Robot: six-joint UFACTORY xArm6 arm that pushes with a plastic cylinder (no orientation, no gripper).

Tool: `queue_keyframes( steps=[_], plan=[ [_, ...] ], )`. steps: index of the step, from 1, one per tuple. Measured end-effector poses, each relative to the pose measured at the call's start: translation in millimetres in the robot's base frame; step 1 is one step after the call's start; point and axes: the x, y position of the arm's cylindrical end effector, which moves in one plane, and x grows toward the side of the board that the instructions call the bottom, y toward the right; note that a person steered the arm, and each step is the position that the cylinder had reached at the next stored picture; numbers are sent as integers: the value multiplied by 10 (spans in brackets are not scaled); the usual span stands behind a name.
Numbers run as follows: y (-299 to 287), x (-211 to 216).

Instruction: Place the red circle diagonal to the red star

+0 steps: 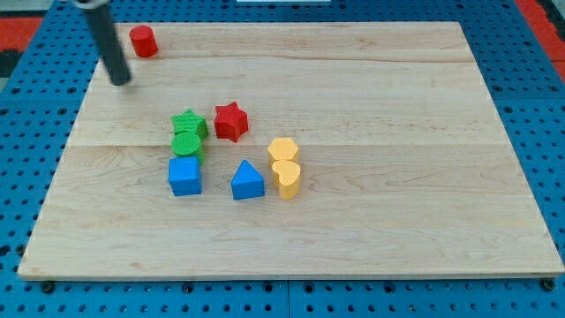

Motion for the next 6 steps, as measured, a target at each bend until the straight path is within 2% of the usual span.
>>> queue_keyframes(
  steps=[1, 2, 3, 4, 5, 6],
  plan=[
    [-202, -535],
    [184, -817],
    [751, -558],
    [499, 240],
    [615, 1521],
    [670, 2349]
  ],
)
